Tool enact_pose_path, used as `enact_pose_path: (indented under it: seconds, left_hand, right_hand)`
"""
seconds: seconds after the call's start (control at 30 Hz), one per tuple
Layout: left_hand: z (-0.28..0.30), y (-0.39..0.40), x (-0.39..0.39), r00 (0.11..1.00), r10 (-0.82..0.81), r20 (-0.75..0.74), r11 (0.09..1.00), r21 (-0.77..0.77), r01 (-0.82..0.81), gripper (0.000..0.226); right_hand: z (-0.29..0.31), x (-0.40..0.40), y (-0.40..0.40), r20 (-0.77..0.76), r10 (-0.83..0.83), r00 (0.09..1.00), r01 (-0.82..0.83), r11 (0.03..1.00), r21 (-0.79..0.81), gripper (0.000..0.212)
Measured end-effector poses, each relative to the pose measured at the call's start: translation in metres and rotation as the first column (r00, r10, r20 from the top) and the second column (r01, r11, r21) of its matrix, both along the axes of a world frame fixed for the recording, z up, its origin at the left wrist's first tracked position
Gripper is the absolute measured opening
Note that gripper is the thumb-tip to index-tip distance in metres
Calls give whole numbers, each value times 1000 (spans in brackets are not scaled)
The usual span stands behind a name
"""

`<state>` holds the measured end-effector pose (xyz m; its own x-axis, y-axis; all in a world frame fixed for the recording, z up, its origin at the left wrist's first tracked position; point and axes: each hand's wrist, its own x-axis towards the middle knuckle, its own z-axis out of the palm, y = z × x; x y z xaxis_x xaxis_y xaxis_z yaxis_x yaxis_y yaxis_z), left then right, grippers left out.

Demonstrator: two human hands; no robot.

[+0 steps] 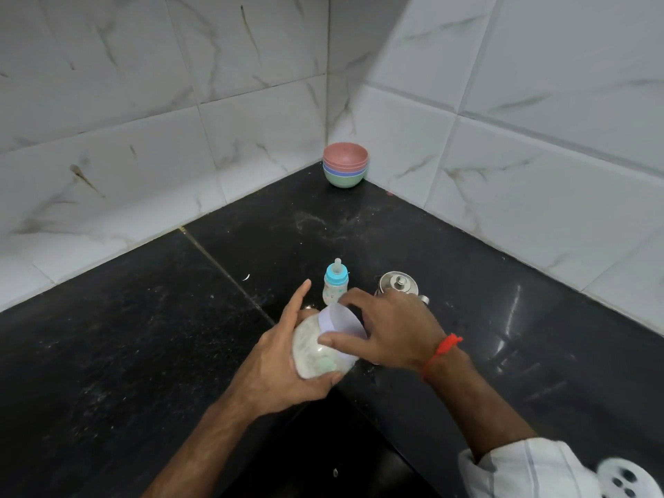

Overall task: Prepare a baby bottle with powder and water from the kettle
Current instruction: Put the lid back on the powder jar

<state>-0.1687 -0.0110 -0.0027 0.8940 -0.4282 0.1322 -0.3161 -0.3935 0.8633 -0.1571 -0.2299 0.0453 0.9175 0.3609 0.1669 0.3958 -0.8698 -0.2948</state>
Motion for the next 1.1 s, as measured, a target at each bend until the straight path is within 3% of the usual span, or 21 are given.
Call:
enact_pose_path:
  seconds: [0.07, 0.1, 0.2, 0.27, 0.33, 0.4, 0.47, 0.5, 0.57, 0.67, 0.8, 0.93, 1.1]
  left_hand:
    - [-2, -2, -1, 1000, -26, -7, 1000, 2, 26, 133]
    - [-3, -3, -1, 1000, -30, -10, 1000, -3, 30, 133]
    - [-3, -1, 0, 1000, -13, -22, 999, -51, 12, 131]
    - [-2, 0, 0, 999, -10, -42, 996, -90, 6, 128]
    - [0, -1, 0, 999, -33, -35, 997, -72, 31, 128]
    - [0, -2, 0, 999, -41, -28, 998, -40, 40, 130]
    - [-2, 1, 2, 999, -27, -38, 999, -44, 26, 130]
    - [-2, 2, 2, 998, -29, -47, 999, -47, 26, 129]
    - [-1, 4, 2, 997, -31, -67, 998, -64, 27, 124]
    - [4, 4, 0, 995, -60, -83, 996, -71, 54, 118]
    - [8, -5, -3, 987, -152, -62, 988, -50, 149, 122]
    - [1, -10, -6, 998, -50, -41, 995, -88, 46, 121]
    - [0, -13, 3, 997, -22, -76, 999, -42, 19, 120]
  right_hand:
    - [2, -2, 5, 86, -147, 985, 146, 989, 14, 102]
    - [0, -1, 2, 137, -126, 982, 116, 990, 78, 102]
    - [-2, 4, -11, 136, 214, 967, -240, 947, 214, 72]
    - [-8, 5, -14, 103, 335, 937, -349, 918, 187, 67]
    - [-13, 0, -3, 207, 219, 954, -256, 950, 177, 59]
    - [-11, -6, 11, 297, -17, 955, -34, 986, 165, 61]
    - [-4, -12, 19, 176, -156, 972, 145, 987, 75, 78]
    - [-2, -12, 17, 115, -139, 984, 134, 990, 49, 83]
    - [5, -10, 12, 34, 57, 998, -61, 991, 120, 79]
    - [-1, -1, 4, 154, 307, 939, -329, 934, 143, 65]
    - [-8, 1, 6, 303, 280, 911, -337, 929, 155, 58]
    - [-11, -1, 16, 411, 232, 881, -319, 935, 155, 40]
    - [-18, 0, 23, 369, 58, 928, -113, 985, 129, 32]
